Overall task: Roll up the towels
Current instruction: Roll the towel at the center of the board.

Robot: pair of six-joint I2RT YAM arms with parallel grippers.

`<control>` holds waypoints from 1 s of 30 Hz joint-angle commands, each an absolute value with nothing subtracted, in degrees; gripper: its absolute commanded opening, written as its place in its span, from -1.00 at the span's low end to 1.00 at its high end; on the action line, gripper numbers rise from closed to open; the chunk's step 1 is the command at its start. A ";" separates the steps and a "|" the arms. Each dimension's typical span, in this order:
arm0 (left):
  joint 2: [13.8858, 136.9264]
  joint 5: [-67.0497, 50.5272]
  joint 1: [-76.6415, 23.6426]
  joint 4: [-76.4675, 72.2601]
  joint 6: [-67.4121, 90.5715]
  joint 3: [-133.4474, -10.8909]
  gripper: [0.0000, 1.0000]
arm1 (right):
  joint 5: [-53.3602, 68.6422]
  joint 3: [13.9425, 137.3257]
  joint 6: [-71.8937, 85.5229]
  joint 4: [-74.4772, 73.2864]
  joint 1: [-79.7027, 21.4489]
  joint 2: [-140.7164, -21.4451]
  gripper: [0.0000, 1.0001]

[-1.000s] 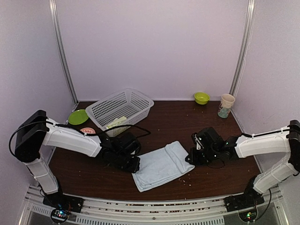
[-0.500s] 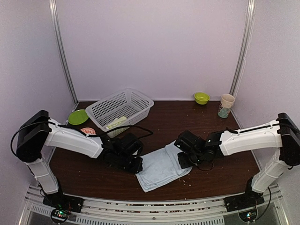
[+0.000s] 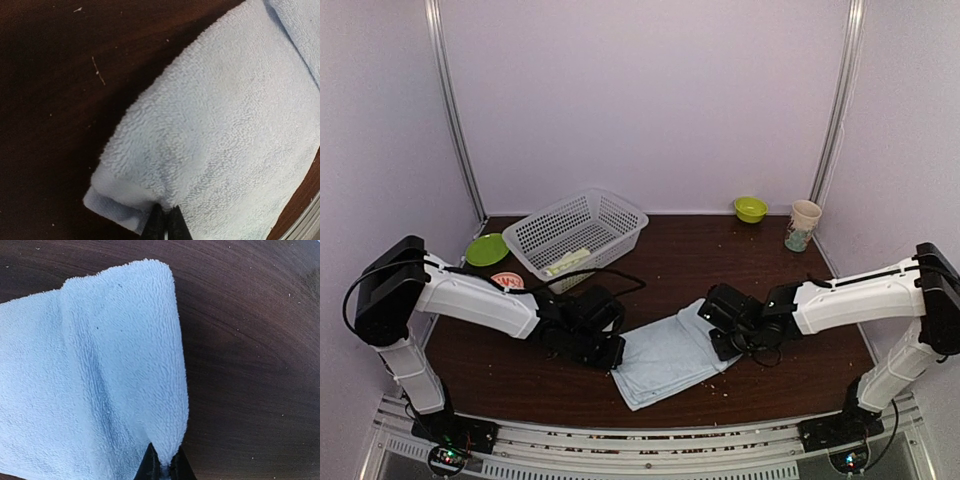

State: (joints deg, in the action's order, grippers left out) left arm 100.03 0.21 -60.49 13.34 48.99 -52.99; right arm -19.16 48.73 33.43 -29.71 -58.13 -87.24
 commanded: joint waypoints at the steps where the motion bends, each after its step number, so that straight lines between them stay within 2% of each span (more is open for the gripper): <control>1: 101.72 -0.42 -60.91 14.28 49.05 -52.19 -1.00 | -23.83 49.05 30.44 -31.18 -57.86 -86.68 -1.00; 10: 102.56 -1.98 -60.91 13.45 49.13 -53.07 -1.00 | -32.57 53.25 32.29 -33.64 -63.35 -92.04 -1.00; 21: 102.45 -2.88 -60.91 13.01 48.45 -53.24 -1.00 | -27.37 53.72 33.43 -28.77 -66.62 -95.07 -1.00; 27: 102.66 -2.98 -60.91 12.88 48.35 -53.27 -1.00 | -24.78 52.20 33.40 -25.54 -66.70 -92.05 -0.75; 30: 102.98 -3.18 -60.91 12.70 48.43 -53.26 -1.00 | -21.81 51.34 32.70 -22.92 -66.62 -90.22 -0.69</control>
State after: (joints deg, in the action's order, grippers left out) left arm 100.73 -1.37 -60.49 11.90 48.97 -53.17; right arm -25.39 52.31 32.93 -27.59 -66.22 -93.56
